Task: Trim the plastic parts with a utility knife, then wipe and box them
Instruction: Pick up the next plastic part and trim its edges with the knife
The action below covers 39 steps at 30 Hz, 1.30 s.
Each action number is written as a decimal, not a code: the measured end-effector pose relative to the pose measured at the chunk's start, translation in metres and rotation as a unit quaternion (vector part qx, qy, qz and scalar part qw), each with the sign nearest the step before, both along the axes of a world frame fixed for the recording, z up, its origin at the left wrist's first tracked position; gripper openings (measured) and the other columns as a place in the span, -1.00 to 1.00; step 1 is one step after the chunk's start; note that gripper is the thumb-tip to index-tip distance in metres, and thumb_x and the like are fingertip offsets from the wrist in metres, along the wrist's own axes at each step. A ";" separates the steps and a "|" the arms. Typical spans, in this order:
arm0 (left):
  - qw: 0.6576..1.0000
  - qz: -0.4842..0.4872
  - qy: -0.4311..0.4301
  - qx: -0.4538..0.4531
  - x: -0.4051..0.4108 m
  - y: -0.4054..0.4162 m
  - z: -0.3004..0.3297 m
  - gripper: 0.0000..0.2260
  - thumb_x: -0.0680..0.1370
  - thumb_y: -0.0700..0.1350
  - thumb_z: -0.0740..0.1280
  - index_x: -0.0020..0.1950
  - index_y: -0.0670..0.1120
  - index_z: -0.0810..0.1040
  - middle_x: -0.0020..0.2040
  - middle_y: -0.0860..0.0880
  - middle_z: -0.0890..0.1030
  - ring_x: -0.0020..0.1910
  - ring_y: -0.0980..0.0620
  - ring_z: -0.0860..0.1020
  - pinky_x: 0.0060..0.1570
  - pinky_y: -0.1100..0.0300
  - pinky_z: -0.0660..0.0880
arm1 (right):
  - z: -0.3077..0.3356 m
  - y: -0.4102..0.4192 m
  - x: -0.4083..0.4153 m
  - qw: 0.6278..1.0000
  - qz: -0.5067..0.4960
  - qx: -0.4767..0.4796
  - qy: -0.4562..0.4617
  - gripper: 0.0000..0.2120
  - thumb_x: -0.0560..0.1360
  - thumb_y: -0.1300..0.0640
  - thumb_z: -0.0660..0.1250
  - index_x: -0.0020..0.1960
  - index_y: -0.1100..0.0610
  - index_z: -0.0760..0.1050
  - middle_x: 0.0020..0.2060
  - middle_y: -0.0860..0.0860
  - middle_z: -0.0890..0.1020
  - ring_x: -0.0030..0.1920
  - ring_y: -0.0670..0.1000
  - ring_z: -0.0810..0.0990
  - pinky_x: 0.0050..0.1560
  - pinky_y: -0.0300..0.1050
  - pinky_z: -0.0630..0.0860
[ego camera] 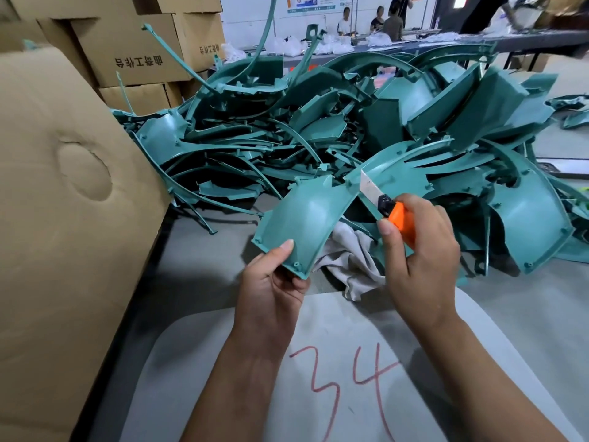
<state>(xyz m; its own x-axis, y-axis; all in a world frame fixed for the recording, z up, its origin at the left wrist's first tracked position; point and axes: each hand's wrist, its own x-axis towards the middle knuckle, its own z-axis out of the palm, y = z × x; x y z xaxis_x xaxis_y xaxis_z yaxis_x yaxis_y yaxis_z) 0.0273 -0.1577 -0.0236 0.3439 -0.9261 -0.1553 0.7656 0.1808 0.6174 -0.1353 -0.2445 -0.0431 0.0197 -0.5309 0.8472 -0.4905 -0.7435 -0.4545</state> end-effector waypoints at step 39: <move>0.983 0.085 -0.138 -0.090 0.016 0.005 0.005 -0.72 0.44 -0.30 0.38 0.09 -0.09 0.70 0.06 -0.16 0.69 -0.16 -0.03 0.67 -0.34 0.21 0.57 | -0.003 0.011 0.016 0.987 0.136 0.059 0.056 -0.74 0.68 -0.15 0.12 0.24 -0.01 0.34 -0.09 -0.25 0.30 -0.16 -0.19 0.37 -0.07 -0.39 0.29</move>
<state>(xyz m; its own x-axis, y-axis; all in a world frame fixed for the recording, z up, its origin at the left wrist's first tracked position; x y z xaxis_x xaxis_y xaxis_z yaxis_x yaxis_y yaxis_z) 0.0433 -0.1529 -0.0190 0.5024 -0.8554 0.1261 0.5229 0.4167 0.7435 -0.1189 -0.2330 -0.0460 0.2649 -0.5879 0.7643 -0.3317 -0.7998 -0.5002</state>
